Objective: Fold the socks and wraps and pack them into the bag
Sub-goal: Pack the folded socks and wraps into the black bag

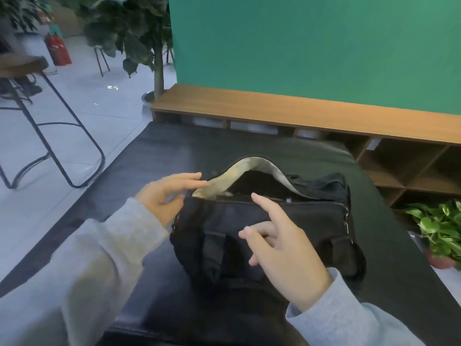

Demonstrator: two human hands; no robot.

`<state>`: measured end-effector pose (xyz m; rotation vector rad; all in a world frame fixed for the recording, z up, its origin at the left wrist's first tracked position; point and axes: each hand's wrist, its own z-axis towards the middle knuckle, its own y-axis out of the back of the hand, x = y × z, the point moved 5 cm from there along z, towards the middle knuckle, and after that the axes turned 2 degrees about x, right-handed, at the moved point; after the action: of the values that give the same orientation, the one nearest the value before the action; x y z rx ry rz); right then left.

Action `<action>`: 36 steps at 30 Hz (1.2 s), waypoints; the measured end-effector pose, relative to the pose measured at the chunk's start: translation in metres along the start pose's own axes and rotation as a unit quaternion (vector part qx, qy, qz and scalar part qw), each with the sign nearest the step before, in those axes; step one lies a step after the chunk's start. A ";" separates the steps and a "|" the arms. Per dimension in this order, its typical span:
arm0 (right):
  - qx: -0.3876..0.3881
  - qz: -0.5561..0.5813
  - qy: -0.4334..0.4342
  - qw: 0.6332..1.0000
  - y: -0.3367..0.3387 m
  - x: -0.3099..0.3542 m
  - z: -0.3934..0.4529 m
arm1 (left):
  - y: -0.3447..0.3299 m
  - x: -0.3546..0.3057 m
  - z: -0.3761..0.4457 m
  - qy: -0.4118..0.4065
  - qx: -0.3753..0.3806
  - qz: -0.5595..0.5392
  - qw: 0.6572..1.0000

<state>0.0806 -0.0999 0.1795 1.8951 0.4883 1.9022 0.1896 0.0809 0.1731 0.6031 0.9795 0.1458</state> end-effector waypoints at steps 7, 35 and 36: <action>0.063 0.029 0.010 0.998 -0.071 0.010 0.020 | 0.062 0.058 -0.078 0.065 -0.189 0.021 0.980; 0.167 -0.087 -0.137 0.972 -0.243 -0.020 0.081 | 0.095 0.143 -0.181 0.438 -0.301 0.184 0.827; 0.172 -0.095 -0.136 0.971 -0.245 -0.020 0.081 | 0.095 0.143 -0.180 0.431 -0.298 0.193 0.830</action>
<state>0.1716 0.0959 0.0369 2.1908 0.9199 1.4795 0.1378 0.2887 0.0454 0.1101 1.5739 1.1259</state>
